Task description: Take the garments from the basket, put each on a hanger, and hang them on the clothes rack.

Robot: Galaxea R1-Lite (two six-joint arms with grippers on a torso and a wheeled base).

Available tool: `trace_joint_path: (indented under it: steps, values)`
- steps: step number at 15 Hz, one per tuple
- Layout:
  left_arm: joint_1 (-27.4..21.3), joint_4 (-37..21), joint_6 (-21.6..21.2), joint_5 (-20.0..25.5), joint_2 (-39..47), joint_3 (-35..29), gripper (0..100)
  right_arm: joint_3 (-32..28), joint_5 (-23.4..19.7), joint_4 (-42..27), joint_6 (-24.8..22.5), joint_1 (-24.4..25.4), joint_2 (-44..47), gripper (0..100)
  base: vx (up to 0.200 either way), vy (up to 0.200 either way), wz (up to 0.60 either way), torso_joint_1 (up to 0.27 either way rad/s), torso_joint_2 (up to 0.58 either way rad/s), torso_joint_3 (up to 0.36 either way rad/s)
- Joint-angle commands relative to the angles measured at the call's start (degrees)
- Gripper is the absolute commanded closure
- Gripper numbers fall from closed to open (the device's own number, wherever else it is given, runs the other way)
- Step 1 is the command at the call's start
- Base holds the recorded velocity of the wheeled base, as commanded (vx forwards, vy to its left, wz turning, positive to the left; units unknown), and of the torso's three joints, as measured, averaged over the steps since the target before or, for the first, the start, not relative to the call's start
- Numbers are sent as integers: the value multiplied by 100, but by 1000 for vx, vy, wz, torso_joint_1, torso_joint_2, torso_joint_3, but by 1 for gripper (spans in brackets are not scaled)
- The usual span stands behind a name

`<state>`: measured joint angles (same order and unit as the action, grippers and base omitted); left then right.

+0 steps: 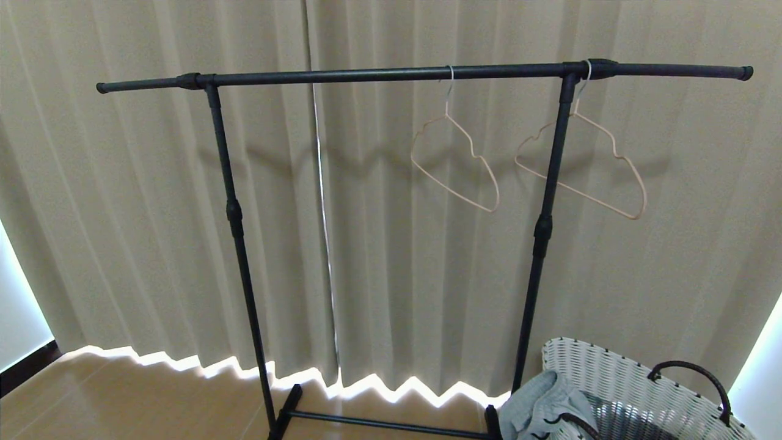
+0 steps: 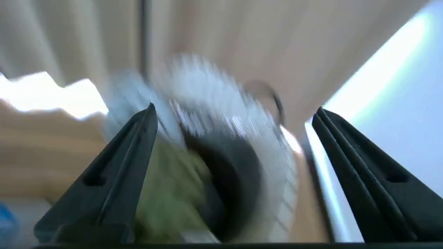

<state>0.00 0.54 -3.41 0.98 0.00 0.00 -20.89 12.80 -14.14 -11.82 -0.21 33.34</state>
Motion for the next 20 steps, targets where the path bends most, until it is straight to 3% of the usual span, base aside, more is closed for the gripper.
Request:
trace_joint_path:
  steps: [1, 5, 10, 20]
  values:
    - [0, -1, -1, 8, 9, 0, 0, -55, 407, -89, -936, -67, 2265, 0, 0, 0, 0, 0, 0, 0]
    - [0, -1, 7, -1, 0, 0, 0, 595, 355, 430, -1586, -58, 3574, 0, 0, 0, 0, 0, 0, 0]
    - [0, -1, 7, 8, 9, 0, 0, 1175, 153, 2258, -1621, -14, 5393, 0, 0, 0, 0, 0, 0, 0]
    - [0, -1, 25, -1, 0, 0, 0, 701, 135, 2363, -1621, 126, 6343, 0, 0, 0, 0, 0, 0, 0]
